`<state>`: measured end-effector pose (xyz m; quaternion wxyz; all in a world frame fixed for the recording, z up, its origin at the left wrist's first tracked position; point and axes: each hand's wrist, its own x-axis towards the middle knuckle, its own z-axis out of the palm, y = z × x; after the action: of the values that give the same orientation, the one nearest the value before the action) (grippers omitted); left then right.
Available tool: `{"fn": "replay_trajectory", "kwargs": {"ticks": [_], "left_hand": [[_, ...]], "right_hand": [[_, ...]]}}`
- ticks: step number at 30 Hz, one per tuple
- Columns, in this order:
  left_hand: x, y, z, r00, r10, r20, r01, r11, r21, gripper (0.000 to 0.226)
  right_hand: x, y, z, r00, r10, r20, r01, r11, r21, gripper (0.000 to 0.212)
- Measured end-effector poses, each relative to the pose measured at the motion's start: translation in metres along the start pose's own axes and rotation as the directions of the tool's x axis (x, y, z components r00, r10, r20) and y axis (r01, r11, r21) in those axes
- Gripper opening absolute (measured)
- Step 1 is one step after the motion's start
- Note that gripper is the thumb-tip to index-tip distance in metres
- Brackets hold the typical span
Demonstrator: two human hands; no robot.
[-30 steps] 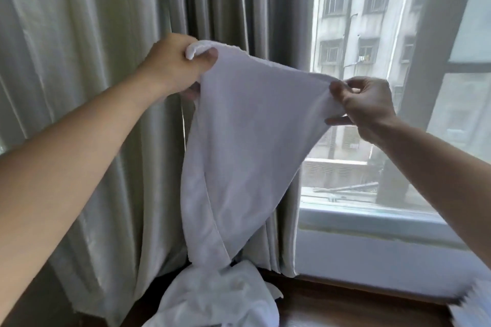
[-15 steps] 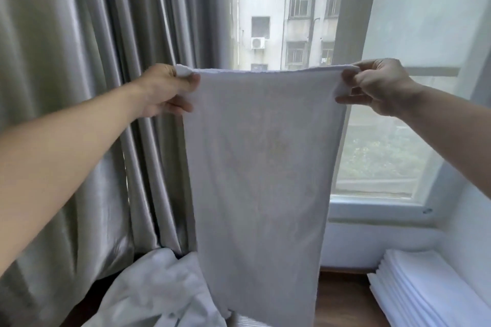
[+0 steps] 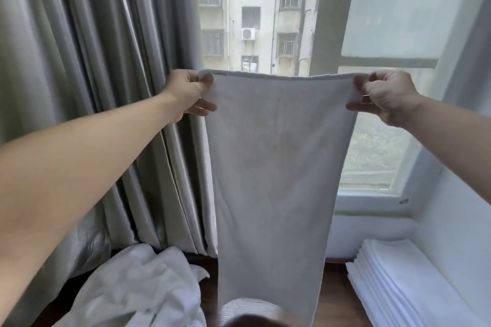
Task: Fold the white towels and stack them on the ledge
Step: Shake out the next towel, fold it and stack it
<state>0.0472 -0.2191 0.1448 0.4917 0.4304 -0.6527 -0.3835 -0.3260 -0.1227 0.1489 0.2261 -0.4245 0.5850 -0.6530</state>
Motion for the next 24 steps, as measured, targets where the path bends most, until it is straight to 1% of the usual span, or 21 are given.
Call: {"fn": "replay_trajectory", "kwargs": {"ticks": [4, 6, 9, 12, 16, 18, 21, 24], "left_hand": [[-0.012, 0.009, 0.010, 0.999, 0.012, -0.030, -0.012, 1.000, -0.004, 0.035], [-0.025, 0.012, 0.009, 0.999, 0.020, -0.038, -0.020, 1.000, -0.008, 0.032], [-0.051, 0.011, 0.006, 0.999, 0.030, -0.030, -0.030, 1.000, 0.000, 0.020], [-0.088, 0.002, 0.002, 1.000, 0.008, -0.023, -0.007, 0.999, 0.041, 0.023], [-0.146, -0.030, -0.009, 0.996, -0.083, 0.037, 0.079, 0.992, 0.098, 0.018], [-0.179, -0.053, -0.011, 0.986, -0.149, 0.067, 0.140, 0.982, 0.127, 0.021], [-0.238, -0.091, -0.010, 0.958, -0.259, 0.123, 0.238, 0.957, 0.166, 0.028], [-0.294, -0.130, -0.007, 0.923, -0.349, 0.163, 0.318, 0.929, 0.192, 0.029]], "right_hand": [[-0.007, 0.003, -0.011, 1.000, -0.023, -0.006, 0.024, 0.999, 0.040, 0.015], [-0.018, 0.003, -0.017, 0.999, -0.039, 0.002, 0.039, 0.998, 0.057, 0.016], [-0.044, 0.003, -0.027, 0.998, -0.039, 0.041, 0.036, 0.996, 0.080, 0.013], [-0.077, 0.009, -0.037, 0.995, -0.008, 0.101, 0.000, 0.997, 0.079, 0.015], [-0.129, 0.041, -0.051, 0.987, 0.050, 0.155, -0.051, 0.999, 0.003, 0.019], [-0.159, 0.066, -0.060, 0.977, 0.102, 0.186, -0.096, 0.995, -0.038, 0.017], [-0.210, 0.110, -0.076, 0.942, 0.216, 0.256, -0.201, 0.976, -0.086, 0.016], [-0.260, 0.153, -0.090, 0.903, 0.306, 0.302, -0.282, 0.952, -0.122, 0.015]]}}
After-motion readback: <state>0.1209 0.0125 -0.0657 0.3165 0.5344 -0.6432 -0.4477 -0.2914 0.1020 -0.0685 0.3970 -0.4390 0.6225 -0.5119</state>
